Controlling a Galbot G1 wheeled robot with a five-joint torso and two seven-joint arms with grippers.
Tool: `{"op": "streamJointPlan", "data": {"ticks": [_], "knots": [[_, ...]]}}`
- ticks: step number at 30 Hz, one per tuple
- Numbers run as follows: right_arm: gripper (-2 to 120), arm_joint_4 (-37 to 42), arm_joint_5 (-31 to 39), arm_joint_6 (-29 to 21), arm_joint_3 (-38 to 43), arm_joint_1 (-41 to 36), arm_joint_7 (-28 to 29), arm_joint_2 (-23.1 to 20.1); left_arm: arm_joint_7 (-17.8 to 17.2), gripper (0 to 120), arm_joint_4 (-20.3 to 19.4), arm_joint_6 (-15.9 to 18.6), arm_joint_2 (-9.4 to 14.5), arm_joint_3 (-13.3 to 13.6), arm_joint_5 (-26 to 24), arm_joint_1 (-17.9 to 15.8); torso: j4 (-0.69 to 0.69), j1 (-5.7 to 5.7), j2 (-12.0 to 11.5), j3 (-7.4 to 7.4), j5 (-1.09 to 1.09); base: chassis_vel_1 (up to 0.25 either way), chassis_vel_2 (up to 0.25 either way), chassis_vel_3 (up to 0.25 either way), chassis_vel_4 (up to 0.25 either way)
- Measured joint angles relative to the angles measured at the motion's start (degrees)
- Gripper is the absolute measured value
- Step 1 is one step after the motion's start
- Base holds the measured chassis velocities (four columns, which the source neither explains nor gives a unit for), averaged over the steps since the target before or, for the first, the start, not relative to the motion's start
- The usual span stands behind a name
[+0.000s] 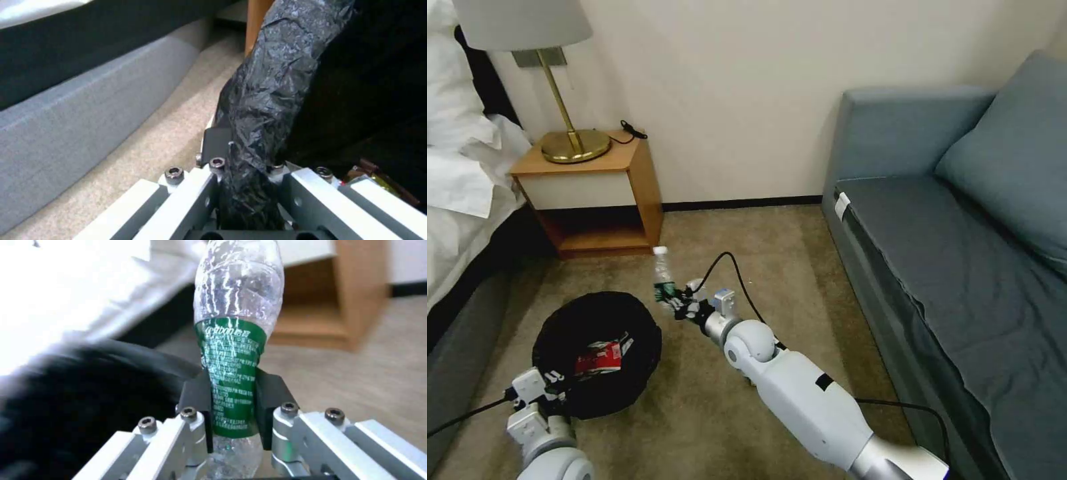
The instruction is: Pick up the trash bin, then pick up the garbage on the floor and place it into the trash bin.
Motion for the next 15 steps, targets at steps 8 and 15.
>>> {"op": "streamJointPlan", "data": {"ticks": [8,15], "knots": [[17,5.1,1.1,-0.8,-2.7,-2.7,-5.0,0.0,0.0,1,-0.6,0.2,-0.3,0.1,0.3,0.0,0.0,0.0,0.0,0.0,0.0,0.0,0.0,0.0,0.0],[17,4.5,-1.0,-2.4,-4.1,-3.3,-7.2,-1.5,0.0,1,-0.8,0.3,-0.3,0.1,0.1,-0.1,0.0,0.0,0.0,0.0,0.0,0.0,0.0,0.0,0.0]]}}
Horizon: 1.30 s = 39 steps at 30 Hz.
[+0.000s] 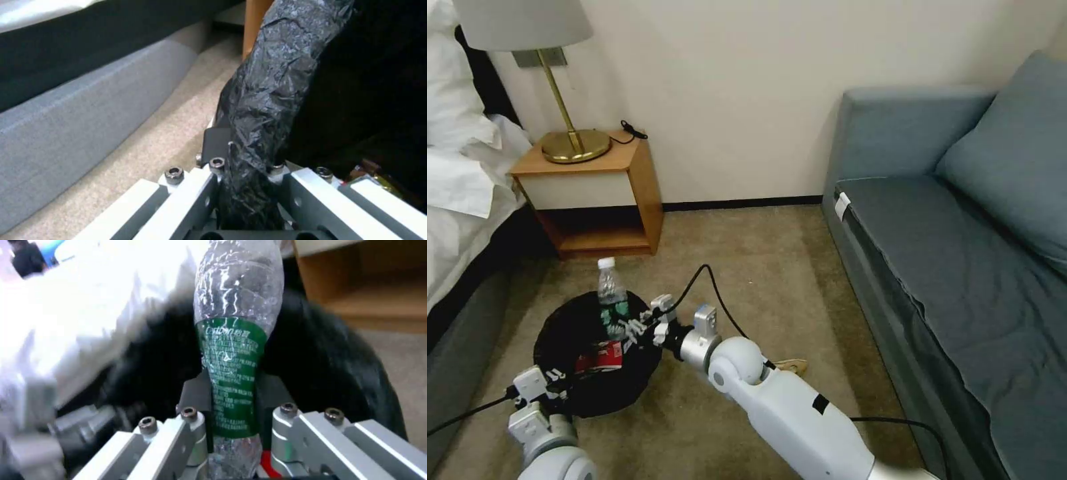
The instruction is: Pick up the trash bin, then pick up the garbage on the floor and place it into the trash bin.
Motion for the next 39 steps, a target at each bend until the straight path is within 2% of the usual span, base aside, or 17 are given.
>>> {"op": "streamJointPlan", "data": {"ticks": [10,12,14,16,17,21,23,26,27,31,35,39], "knots": [[17,-3.3,-7.1,-1.7,-0.8,-1.0,-0.2,-0.9,0.0,1,0.0,0.4,0.0,0.1,-0.4,-0.8,-0.01,0.0,0.0,0.0,0.0,0.0,0.0,0.0,0.0],[26,-3.5,-7.9,-1.5,-0.4,-1.0,0.2,-0.5,0.1,1,0.3,0.5,0.0,0.1,-0.6,-1.0,0.0,0.0,0.0,0.0,0.0,0.0,0.0,0.0,0.0],[29,-3.5,-7.9,-1.4,-0.3,-1.0,0.4,-0.4,0.1,1,0.4,0.5,0.1,0.1,-0.8,-1.1,0.0,0.0,0.0,0.0,0.0,0.0,0.0,0.0,0.0],[39,-3.6,-7.9,-1.2,-0.1,-0.9,0.7,-0.2,0.1,1,0.7,0.5,0.2,0.0,-1.0,-1.2,0.0,0.0,0.0,0.0,0.0,0.0,0.0,0.0,0.0],[39,-3.6,-7.9,-1.2,-0.1,-0.9,0.7,-0.2,0.1,1,0.7,0.5,0.2,0.0,-1.0,-1.2,0.0,0.0,0.0,0.0,0.0,0.0,0.0,0.0,0.0],[59,-4.3,-9.0,-0.8,0.1,-0.7,0.9,0.3,0.1,1,1.2,0.5,0.4,0.0,-1.2,-1.4,0.0,0.0,0.0,0.0,0.0,0.0,0.0,0.0,0.0],[62,-4.4,-9.1,-0.8,0.1,-0.6,1.0,0.4,0.1,1,1.2,0.5,0.4,0.0,-1.2,-1.5,0.0,0.0,0.0,0.0,0.0,0.0,0.0,0.0,0.0],[74,-4.4,-9.4,-0.7,0.0,-0.5,1.1,0.4,0.1,1,1.4,0.5,0.4,0.0,-1.2,-1.7,0.0,0.0,0.0,0.0,0.0,0.0,0.0,0.0,0.0],[74,-4.4,-9.4,-0.7,0.0,-0.5,1.1,0.4,0.1,1,1.4,0.5,0.4,0.0,-1.2,-1.7,0.0,0.0,0.0,0.0,0.0,0.0,0.0,0.0,0.0],[93,-4.2,-9.6,-0.5,-0.1,-0.4,1.2,-0.1,0.1,1,1.8,0.5,0.4,0.1,-1.2,-2.0,0.0,0.0,0.0,0.0,0.0,0.0,0.0,0.0,0.0],[99,-3.4,-9.7,-0.4,0.2,-0.4,1.3,-0.5,0.1,1,1.9,0.5,0.5,0.1,-1.2,-2.1,0.0,0.0,0.0,0.0,0.0,0.0,0.0,0.0,0.0],[100,-2.1,-9.7,-0.4,0.7,-0.4,1.3,-1.9,0.1,1,2.1,0.5,0.6,0.1,-1.3,-2.3,0.0,0.0,0.0,0.0,0.01,0.0,0.0,0.0,0.0]]}}
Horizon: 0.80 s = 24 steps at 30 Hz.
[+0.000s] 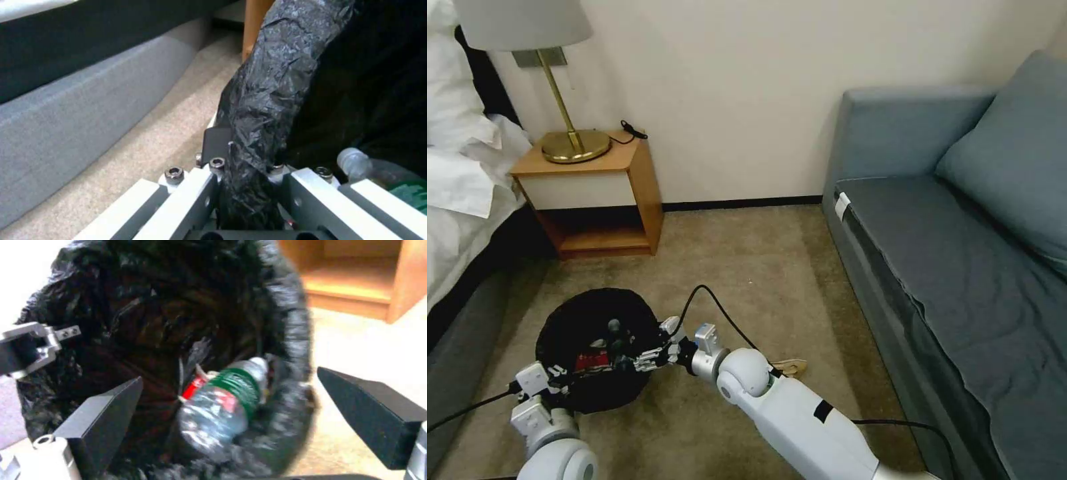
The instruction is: Pick up the trash bin, then pick up the garbage on the floor and place it into the trash bin.
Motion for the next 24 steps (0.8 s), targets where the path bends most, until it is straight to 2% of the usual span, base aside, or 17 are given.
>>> {"op": "streamJointPlan", "data": {"ticks": [4,6,8,12,14,15,18,24], "knots": [[100,1.0,-0.9,-0.1,0.7,0.1,-0.4,-2.2,0.0,1,0.1,0.0,0.1,-0.1,-0.1,0.0,0.0,0.0,0.0,0.0,0.0,0.0,0.0,0.0,0.0],[100,0.9,-5.9,0.0,2.0,0.1,-2.4,-5.7,0.0,1,0.2,-0.2,0.2,-0.2,-0.2,0.1,-0.01,0.0,0.0,0.0,0.0,0.0,0.0,0.0,0.0],[100,0.7,-6.9,0.1,2.3,0.0,-2.8,-6.5,0.0,1,0.2,-0.2,0.2,-0.2,-0.2,0.2,-0.01,0.0,0.0,0.0,0.01,0.0,0.0,0.0,0.0],[100,0.5,-12.1,0.0,4.9,-2.8,-5.6,-12.0,0.0,1,0.2,-0.2,0.2,-0.2,-0.1,0.5,-0.01,0.0,0.0,0.0,0.01,0.0,0.0,0.0,0.0],[100,0.4,-13.1,0.1,5.3,-3.2,-6.0,-12.4,0.0,1,0.2,-0.2,0.2,-0.1,0.0,0.5,-0.01,0.0,0.0,0.0,0.01,0.0,0.0,0.0,0.0],[100,-0.5,-17.4,0.9,7.0,-4.7,-7.2,-13.3,0.0,1,0.3,-0.3,0.2,-0.1,0.1,0.4,-0.01,0.0,0.0,0.0,0.01,0.0,0.0,0.0,0.0],[100,-2.7,-22.7,2.6,10.0,-7.5,-7.9,-14.2,0.0,1,0.5,-0.3,0.1,0.1,0.4,0.3,-0.02,0.0,0.0,0.0,0.01,0.0,0.0,0.0,0.0],[100,-4.1,-25.2,3.5,12.2,-9.4,-8.3,-15.4,0.0,1,0.5,-0.3,0.1,0.1,0.5,0.4,-0.01,0.0,0.0,0.0,0.01,0.0,0.0,0.0,0.0]]}}
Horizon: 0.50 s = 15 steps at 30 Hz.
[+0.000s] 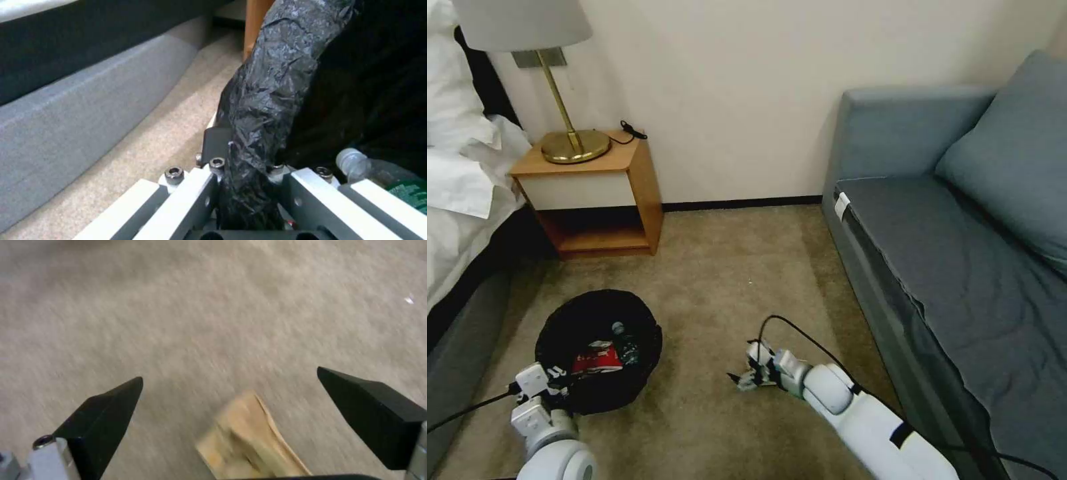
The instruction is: Pick up the trash bin, then pick up the garbage on the floor and place it into the trash bin.
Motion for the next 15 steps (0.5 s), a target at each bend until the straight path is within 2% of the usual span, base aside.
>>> {"op": "streamJointPlan", "data": {"ticks": [11,14,15], "knots": [[100,-7.3,-4.6,1.6,3.0,0.7,-0.2,0.4,0.1,1,-0.4,-0.1,-0.1,0.0,0.4,0.3,0.0,0.0,0.0,0.0,-0.01,0.0,0.0,0.0,0.0],[98,-9.1,-5.1,2.0,3.6,1.3,-0.5,0.8,0.1,1,-0.4,-0.2,-0.1,0.0,0.4,0.4,0.0,0.0,0.0,0.0,-0.02,0.0,0.0,0.0,0.0],[94,-10.1,-5.3,2.3,3.9,1.6,-0.5,1.0,0.1,1,-0.4,-0.2,-0.1,0.0,0.4,0.4,0.0,0.0,0.0,0.0,-0.02,0.0,0.0,0.0,0.0]]}}
